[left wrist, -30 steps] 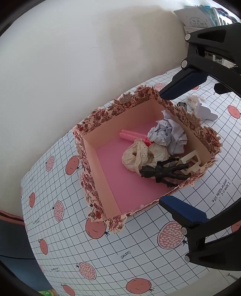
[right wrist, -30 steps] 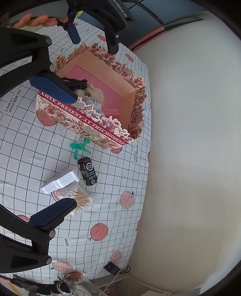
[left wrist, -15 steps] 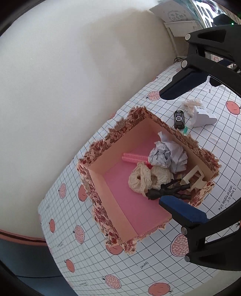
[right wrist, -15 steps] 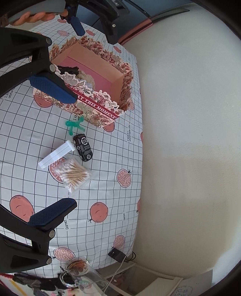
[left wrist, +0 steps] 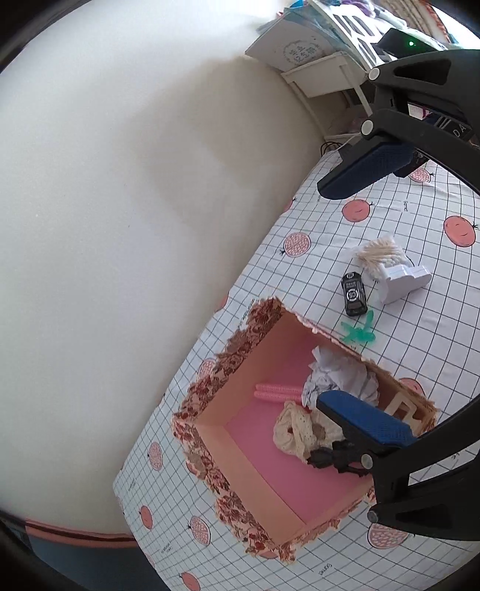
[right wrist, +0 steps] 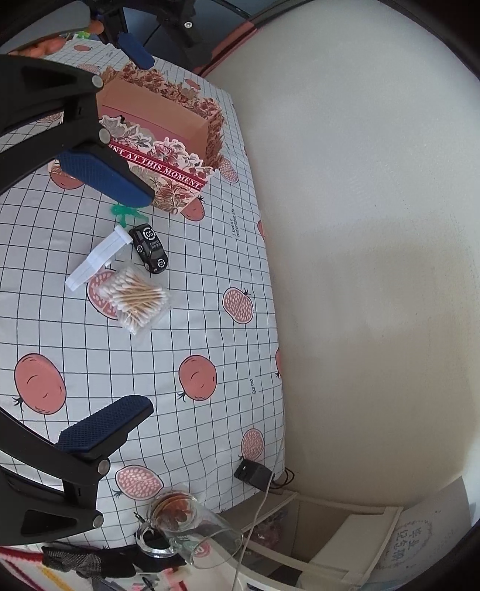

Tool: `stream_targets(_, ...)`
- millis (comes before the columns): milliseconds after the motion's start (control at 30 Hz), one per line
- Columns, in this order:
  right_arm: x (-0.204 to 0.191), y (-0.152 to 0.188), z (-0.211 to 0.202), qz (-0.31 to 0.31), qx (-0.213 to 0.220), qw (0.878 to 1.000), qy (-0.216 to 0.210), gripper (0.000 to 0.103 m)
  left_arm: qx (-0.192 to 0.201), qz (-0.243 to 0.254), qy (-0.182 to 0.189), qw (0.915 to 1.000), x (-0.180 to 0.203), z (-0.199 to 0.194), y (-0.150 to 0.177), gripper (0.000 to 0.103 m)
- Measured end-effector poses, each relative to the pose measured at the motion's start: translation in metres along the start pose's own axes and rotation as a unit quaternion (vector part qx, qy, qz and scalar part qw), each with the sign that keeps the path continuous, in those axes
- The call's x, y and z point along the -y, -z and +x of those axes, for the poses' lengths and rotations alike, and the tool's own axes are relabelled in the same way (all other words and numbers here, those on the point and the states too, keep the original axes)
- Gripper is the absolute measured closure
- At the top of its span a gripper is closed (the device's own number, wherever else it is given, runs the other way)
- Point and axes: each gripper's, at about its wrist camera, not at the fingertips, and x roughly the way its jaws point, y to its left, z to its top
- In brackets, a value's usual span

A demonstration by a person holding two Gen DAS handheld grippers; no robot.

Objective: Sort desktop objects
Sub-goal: 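Withdraw both tools from the box toward the cotton swabs and white holder, then grasp the white plastic holder with the left tool while the right tool approaches the swabs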

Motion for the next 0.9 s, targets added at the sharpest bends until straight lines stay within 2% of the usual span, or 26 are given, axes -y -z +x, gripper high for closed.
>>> stream_targets(200, 0.022, -0.002, 0.006, 0.034, -0.012, 0.999, 0.02, 0.0, -0.043, 0.045, 0.022, 0.9978, 0.03, 0.028, 0.021, 0.0)
stream_targets(367, 0.044, 0.003, 0.02, 0.08, -0.048, 0.995, 0.037, 0.0, -0.078, 0.077, -0.021, 0.9937, 0.043, 0.053, 0.039, 0.0)
stream_targets(433, 0.051, 0.005, 0.025, 0.092, -0.058, 0.993, 0.042, 0.0, -0.101, 0.075, -0.03, 0.9916, 0.044, 0.066, 0.045, 0.0)
stream_targets(600, 0.063, 0.007, 0.033, 0.115, -0.065, 0.99, 0.05, 0.0, -0.152, 0.062, -0.023, 0.9862, 0.045, 0.094, 0.059, 0.0)
stream_targets(800, 0.067, 0.008, 0.041, 0.124, -0.07, 0.989, 0.048, 0.0, -0.177, 0.051, -0.023, 0.9825, 0.047, 0.116, 0.074, 0.0)
stream_targets(900, 0.069, 0.009, 0.045, 0.126, -0.072, 0.988, 0.05, 0.0, -0.19, 0.05, -0.03, 0.98, 0.044, 0.125, 0.078, 0.007)
